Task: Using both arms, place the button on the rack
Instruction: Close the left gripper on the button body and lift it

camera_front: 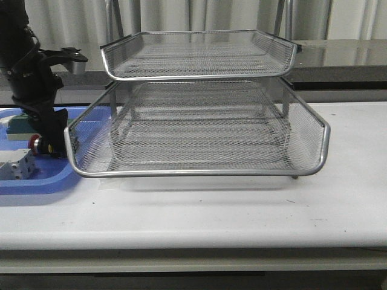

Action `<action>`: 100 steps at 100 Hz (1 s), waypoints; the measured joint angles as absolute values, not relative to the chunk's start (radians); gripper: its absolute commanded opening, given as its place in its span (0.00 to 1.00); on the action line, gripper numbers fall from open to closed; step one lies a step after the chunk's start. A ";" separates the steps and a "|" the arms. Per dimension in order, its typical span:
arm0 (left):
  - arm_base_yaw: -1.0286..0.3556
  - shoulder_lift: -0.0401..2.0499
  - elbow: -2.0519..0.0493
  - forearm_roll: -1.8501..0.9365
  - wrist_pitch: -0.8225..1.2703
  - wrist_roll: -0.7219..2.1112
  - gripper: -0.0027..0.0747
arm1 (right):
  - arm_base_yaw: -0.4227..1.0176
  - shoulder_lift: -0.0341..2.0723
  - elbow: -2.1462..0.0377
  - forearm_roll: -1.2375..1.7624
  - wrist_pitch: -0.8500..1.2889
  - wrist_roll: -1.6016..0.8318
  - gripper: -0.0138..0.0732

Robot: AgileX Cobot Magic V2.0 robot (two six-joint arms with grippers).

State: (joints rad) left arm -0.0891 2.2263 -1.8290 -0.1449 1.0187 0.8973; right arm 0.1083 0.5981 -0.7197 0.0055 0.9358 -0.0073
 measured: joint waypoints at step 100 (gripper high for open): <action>-0.089 2.296 -1.881 -0.144 0.997 0.924 0.20 | 0.108 0.598 -0.720 0.005 0.936 -0.007 0.08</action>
State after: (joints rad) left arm -0.0891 2.2960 -1.8806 -0.1444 0.9974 0.9244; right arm 0.1083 0.5981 -0.7197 0.0055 0.9358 -0.0073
